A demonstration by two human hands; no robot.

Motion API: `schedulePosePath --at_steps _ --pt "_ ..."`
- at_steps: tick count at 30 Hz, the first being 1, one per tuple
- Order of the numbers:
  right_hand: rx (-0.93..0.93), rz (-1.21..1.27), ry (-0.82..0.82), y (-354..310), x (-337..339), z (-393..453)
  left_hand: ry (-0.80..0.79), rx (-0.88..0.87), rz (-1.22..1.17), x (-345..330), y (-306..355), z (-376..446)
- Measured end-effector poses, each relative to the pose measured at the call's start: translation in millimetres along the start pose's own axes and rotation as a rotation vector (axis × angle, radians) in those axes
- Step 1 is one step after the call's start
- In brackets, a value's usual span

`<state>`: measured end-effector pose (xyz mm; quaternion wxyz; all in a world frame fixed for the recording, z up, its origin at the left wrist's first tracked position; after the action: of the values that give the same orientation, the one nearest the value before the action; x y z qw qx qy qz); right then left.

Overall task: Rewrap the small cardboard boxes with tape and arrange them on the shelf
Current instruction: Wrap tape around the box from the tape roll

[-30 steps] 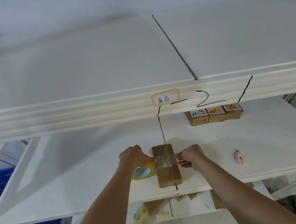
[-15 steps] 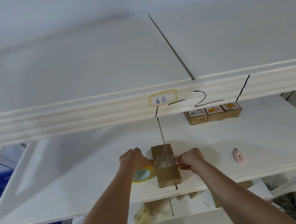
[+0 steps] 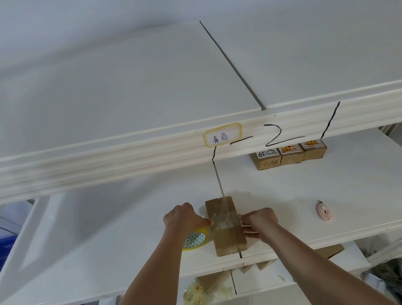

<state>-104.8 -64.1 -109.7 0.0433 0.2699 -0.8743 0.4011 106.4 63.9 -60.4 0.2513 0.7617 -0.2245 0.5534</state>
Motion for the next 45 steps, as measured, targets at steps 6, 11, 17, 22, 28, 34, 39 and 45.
schedulePosePath --at_steps 6,11,17,22,28,34,39,45 --pt "0.361 -0.404 0.226 -32 8 -14 -0.003 0.004 -0.003 0 0 -1" --pt "0.444 -0.639 0.315 -42 -7 -24 0.007 0.008 -0.005 -1 1 -2" --pt "0.49 -0.764 0.307 -49 -18 -35 -0.006 0.014 -0.01 -4 0 -2" --pt "0.47 -0.849 0.246 -53 -37 -41 -0.011 0.008 0.003 -5 1 -2" --pt "0.391 -0.989 0.1 -41 -71 -37 -0.045 0.012 0.012 -8 2 0" --pt "0.144 -0.955 0.077 -22 -77 -23 -0.06 -0.007 -0.06 -6 0 0" --pt "0.123 -1.066 0.129 -17 -86 -10 -0.141 -0.051 -0.177 -4 -13 3" --pt "0.153 -1.067 0.11 -21 -85 -23 -0.151 -0.088 -0.223 -3 -25 0"
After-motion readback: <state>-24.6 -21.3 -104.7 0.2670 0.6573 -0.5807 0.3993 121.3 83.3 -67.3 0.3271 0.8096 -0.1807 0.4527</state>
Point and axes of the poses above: each hand's wrist, its own z-axis towards the middle knuckle, its own x-axis out of the back of the hand, y = z × x, the point moved 8 cm from there along z, towards the middle knuckle, and after that the axes turned 6 degrees about y, right-handed, at the moved point
